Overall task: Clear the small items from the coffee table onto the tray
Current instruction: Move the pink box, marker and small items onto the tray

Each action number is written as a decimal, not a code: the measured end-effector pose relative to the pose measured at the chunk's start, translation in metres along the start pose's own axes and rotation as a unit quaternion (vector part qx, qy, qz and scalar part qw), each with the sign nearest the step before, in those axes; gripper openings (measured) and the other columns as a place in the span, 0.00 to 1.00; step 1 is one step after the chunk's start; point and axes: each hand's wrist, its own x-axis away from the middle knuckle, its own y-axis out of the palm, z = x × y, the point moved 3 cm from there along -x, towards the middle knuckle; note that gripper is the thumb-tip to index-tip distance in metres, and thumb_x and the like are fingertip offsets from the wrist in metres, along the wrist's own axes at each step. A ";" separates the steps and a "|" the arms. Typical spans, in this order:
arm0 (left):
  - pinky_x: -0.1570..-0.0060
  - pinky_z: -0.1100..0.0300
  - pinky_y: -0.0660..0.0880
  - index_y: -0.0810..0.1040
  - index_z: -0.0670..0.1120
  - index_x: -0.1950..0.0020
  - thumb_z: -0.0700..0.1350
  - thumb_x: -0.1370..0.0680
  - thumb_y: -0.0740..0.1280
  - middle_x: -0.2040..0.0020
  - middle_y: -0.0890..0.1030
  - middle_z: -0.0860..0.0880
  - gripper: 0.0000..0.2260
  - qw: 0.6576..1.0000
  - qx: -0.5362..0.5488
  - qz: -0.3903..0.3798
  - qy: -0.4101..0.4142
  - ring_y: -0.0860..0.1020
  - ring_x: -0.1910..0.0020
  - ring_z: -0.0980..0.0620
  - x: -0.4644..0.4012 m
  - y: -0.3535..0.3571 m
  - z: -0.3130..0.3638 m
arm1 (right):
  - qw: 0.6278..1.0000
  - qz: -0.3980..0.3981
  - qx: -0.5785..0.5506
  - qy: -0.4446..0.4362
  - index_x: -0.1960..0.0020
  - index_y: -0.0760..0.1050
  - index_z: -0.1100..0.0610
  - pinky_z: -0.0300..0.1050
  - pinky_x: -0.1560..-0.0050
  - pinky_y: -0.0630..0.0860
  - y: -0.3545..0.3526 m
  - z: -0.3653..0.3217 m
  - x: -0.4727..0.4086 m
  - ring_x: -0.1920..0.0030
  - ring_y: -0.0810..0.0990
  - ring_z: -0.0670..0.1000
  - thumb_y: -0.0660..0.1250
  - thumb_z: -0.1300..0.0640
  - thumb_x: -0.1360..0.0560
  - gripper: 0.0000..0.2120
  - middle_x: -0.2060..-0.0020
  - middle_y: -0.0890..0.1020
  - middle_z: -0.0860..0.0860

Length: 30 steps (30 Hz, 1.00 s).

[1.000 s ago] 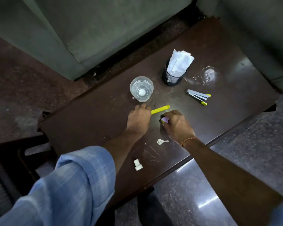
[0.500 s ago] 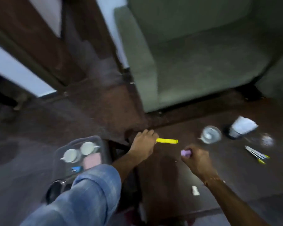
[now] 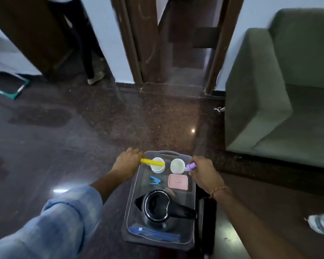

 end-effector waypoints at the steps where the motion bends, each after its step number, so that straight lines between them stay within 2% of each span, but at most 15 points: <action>1: 0.47 0.50 0.73 0.74 0.49 0.40 0.40 0.22 0.61 0.41 0.76 0.49 0.12 1.000 0.009 -0.014 0.003 0.72 0.41 0.45 0.004 0.018 0.001 | 1.000 -0.019 0.019 0.007 0.57 0.81 0.62 0.49 0.49 0.79 0.011 0.000 -0.005 0.53 0.82 0.57 0.65 0.70 0.31 0.08 0.56 0.84 0.57; 4: 0.46 0.51 0.71 0.73 0.51 0.38 0.42 0.22 0.62 0.40 0.76 0.50 0.13 0.998 0.041 -0.040 0.003 0.72 0.40 0.45 0.010 0.063 0.009 | 0.995 -0.068 0.071 0.021 0.56 0.81 0.62 0.48 0.49 0.78 0.041 0.008 -0.016 0.51 0.82 0.60 0.63 0.69 0.31 0.09 0.53 0.84 0.58; 7: 0.47 0.52 0.70 0.73 0.50 0.40 0.42 0.22 0.62 0.41 0.77 0.49 0.11 0.997 0.050 -0.056 0.001 0.73 0.40 0.46 0.006 0.095 0.015 | 0.984 -0.100 0.147 0.029 0.49 0.80 0.61 0.49 0.50 0.79 0.065 0.021 -0.022 0.48 0.81 0.61 0.63 0.64 0.27 0.10 0.48 0.81 0.60; 12: 0.51 0.50 0.74 0.73 0.49 0.40 0.39 0.21 0.59 0.42 0.77 0.48 0.11 0.992 0.084 -0.088 -0.026 0.77 0.42 0.45 0.000 0.128 0.021 | 0.970 -0.117 0.208 0.044 0.41 0.78 0.62 0.49 0.44 0.78 0.095 0.040 -0.031 0.42 0.79 0.61 0.63 0.65 0.27 0.15 0.39 0.77 0.60; 15: 0.58 0.49 0.76 0.72 0.49 0.40 0.38 0.21 0.58 0.43 0.77 0.49 0.12 0.989 0.087 -0.103 -0.052 0.81 0.47 0.43 -0.005 0.137 0.022 | 0.965 -0.114 0.231 0.050 0.40 0.77 0.62 0.49 0.44 0.77 0.108 0.045 -0.036 0.41 0.78 0.61 0.62 0.65 0.25 0.15 0.39 0.77 0.60; 18: 0.60 0.49 0.77 0.72 0.48 0.40 0.37 0.21 0.59 0.43 0.76 0.48 0.12 0.991 0.060 -0.096 -0.066 0.82 0.50 0.41 -0.013 0.140 0.020 | 0.959 -0.108 0.254 0.065 0.40 0.76 0.62 0.50 0.47 0.78 0.114 0.050 -0.040 0.43 0.80 0.61 0.61 0.63 0.23 0.14 0.40 0.77 0.60; 24: 0.67 0.56 0.70 0.74 0.49 0.42 0.37 0.22 0.61 0.46 0.79 0.50 0.12 0.996 0.003 -0.081 -0.048 0.83 0.54 0.45 -0.016 0.146 0.017 | 0.956 -0.111 0.262 0.069 0.37 0.73 0.61 0.50 0.47 0.78 0.122 0.063 -0.042 0.43 0.80 0.60 0.62 0.62 0.24 0.16 0.39 0.76 0.59; 27: 0.68 0.57 0.70 0.74 0.50 0.40 0.37 0.22 0.59 0.45 0.79 0.51 0.14 0.996 -0.004 -0.079 -0.047 0.84 0.54 0.45 -0.012 0.147 0.019 | 0.962 -0.116 0.235 0.077 0.35 0.72 0.60 0.51 0.47 0.77 0.118 0.067 -0.037 0.42 0.79 0.61 0.65 0.60 0.26 0.20 0.39 0.75 0.58; 30: 0.65 0.54 0.75 0.74 0.50 0.40 0.37 0.21 0.59 0.44 0.78 0.51 0.14 0.995 0.002 -0.083 -0.046 0.84 0.53 0.44 -0.008 0.140 0.021 | 0.966 -0.108 0.216 0.093 0.40 0.75 0.59 0.52 0.47 0.77 0.108 0.066 -0.029 0.43 0.79 0.61 0.70 0.56 0.28 0.18 0.41 0.76 0.58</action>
